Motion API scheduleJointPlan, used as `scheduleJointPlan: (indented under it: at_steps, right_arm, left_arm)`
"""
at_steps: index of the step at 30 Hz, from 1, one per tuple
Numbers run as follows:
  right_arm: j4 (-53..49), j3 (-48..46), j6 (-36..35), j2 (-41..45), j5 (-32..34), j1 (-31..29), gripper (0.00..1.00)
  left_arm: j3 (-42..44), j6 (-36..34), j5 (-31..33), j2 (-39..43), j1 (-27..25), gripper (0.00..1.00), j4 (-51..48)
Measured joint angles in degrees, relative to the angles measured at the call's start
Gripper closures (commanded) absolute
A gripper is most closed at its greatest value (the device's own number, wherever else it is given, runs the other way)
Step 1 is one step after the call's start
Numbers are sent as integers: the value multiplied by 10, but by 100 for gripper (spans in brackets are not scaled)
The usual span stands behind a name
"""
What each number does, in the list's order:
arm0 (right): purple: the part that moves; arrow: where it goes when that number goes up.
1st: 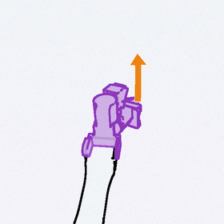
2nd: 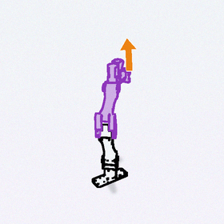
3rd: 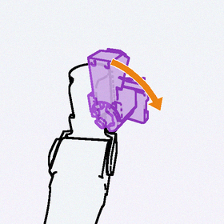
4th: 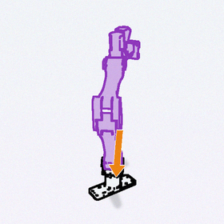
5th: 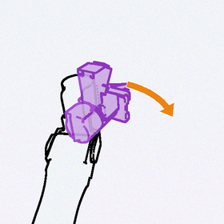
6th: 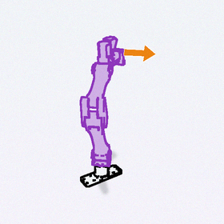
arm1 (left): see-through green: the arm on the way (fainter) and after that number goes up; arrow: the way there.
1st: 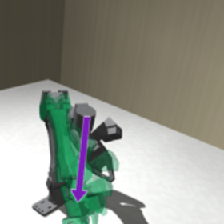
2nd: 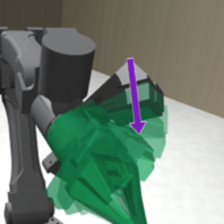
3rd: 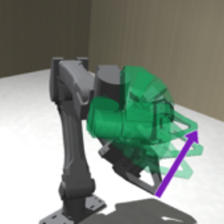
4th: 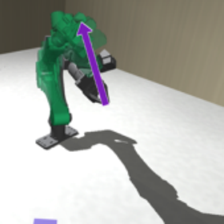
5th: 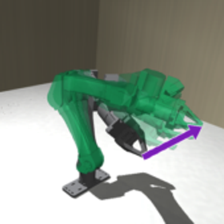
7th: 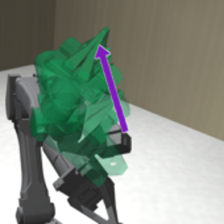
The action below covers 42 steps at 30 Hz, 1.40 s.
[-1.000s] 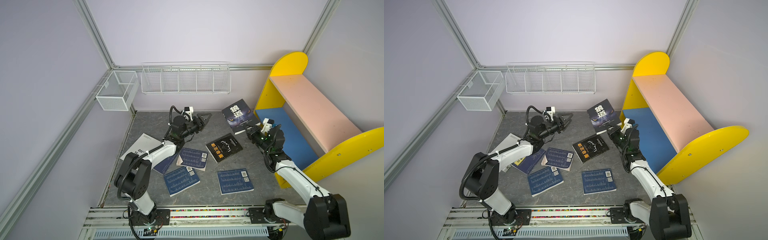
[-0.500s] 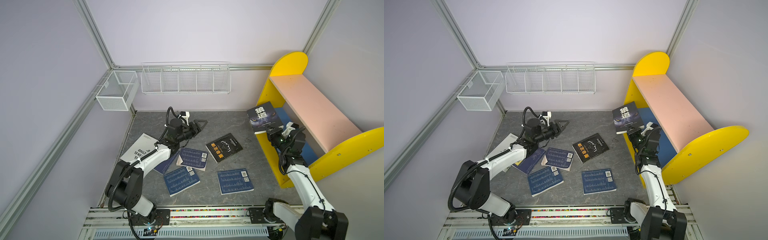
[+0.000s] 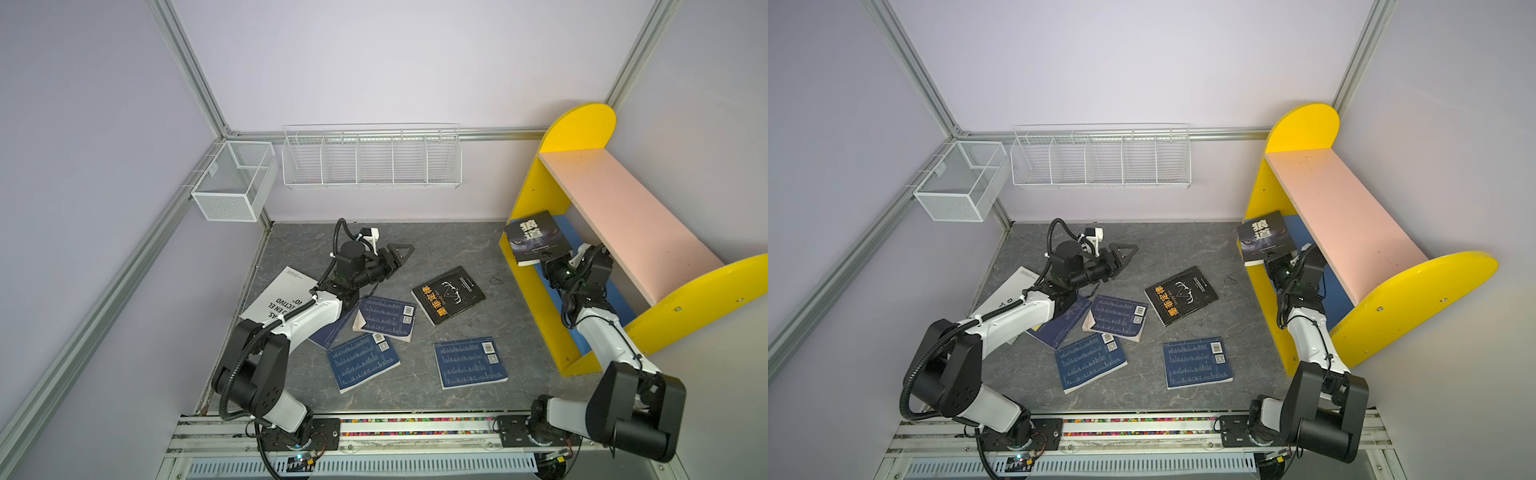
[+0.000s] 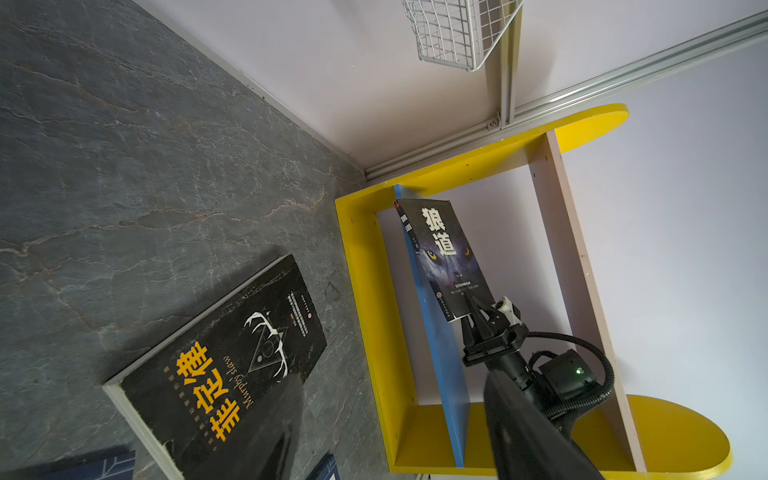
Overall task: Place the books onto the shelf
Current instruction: 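Stand the book upright on the blue shelf with the right gripper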
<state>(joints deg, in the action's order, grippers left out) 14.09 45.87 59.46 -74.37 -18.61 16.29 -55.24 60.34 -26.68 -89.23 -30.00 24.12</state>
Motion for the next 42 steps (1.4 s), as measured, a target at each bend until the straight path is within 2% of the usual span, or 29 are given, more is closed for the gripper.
scheduleJointPlan:
  at_steps: [7,12,28,33,42]
  right_arm:
    - [50,23,1,-70,-1,9,90]
    - [46,45,0,-105,-8,18,91]
    - [40,52,-7,-113,4,76,90]
    - [28,91,-17,-155,-20,84,91]
    - [7,94,-26,-178,-51,95,91]
  left_arm:
    - [1,0,0,-1,0,30,0]
    - [4,0,1,-2,1,30,-1]
    - [4,22,-8,-72,5,33,20]
    - [3,43,-19,-93,5,33,39]
    - [-5,58,-33,-93,5,33,61]
